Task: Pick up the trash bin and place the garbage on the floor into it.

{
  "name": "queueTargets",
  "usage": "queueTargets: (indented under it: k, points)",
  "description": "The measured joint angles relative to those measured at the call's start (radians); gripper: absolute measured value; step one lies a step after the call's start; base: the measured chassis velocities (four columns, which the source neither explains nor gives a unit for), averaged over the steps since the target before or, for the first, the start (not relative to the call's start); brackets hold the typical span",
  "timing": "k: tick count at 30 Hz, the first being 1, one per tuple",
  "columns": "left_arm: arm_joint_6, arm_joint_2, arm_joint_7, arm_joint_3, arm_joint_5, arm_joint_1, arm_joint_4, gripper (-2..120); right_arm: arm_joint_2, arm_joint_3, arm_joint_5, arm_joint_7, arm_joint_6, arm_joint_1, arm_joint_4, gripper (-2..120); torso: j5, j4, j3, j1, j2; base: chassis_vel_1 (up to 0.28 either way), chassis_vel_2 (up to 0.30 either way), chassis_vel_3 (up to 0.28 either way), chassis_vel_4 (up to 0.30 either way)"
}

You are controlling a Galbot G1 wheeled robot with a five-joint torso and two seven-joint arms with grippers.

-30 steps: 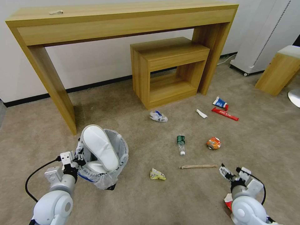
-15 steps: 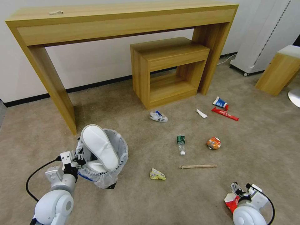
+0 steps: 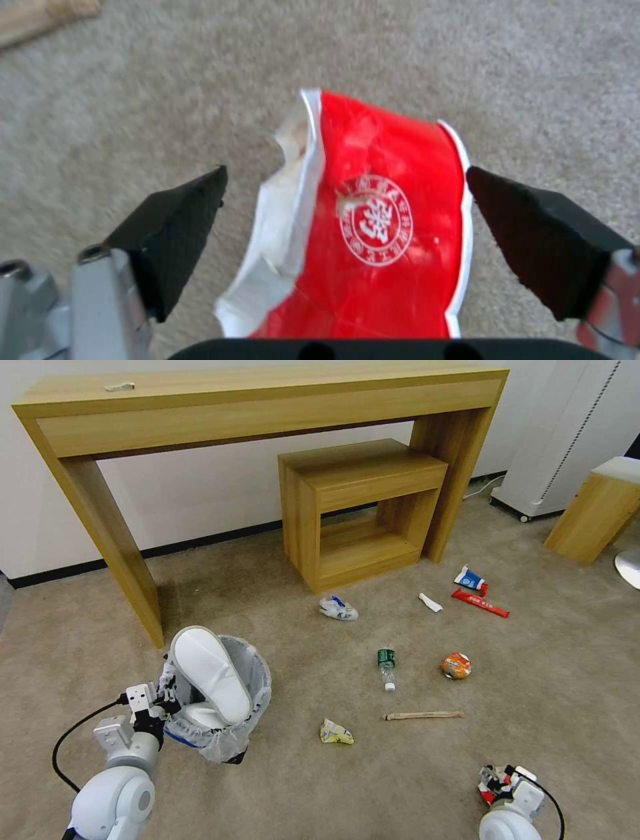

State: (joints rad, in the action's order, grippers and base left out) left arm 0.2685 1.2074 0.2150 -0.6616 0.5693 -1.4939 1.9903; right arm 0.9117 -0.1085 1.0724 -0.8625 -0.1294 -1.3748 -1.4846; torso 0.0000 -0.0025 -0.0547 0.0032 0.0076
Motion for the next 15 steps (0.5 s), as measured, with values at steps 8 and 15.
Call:
queueTargets:
  k: [8, 15]
  points:
    - [-0.003, 0.000, 0.001, 0.001, 0.000, 0.000, 0.004, 3, 0.015, 0.044, -0.042, 0.016, -0.015, 0.032, 0.063, 71, -0.0001, 0.0000, 0.000, 0.000, 0.000, 0.000, 0.000, 0.000, 0.000]
    - [-0.007, -0.002, 0.001, 0.000, 0.002, -0.002, 0.011, 3, 0.019, 0.052, -0.074, 0.023, -0.027, 0.035, 0.076, 46, 0.0000, 0.0001, 0.000, 0.000, 0.000, 0.000, 0.000, 0.000, 0.000]
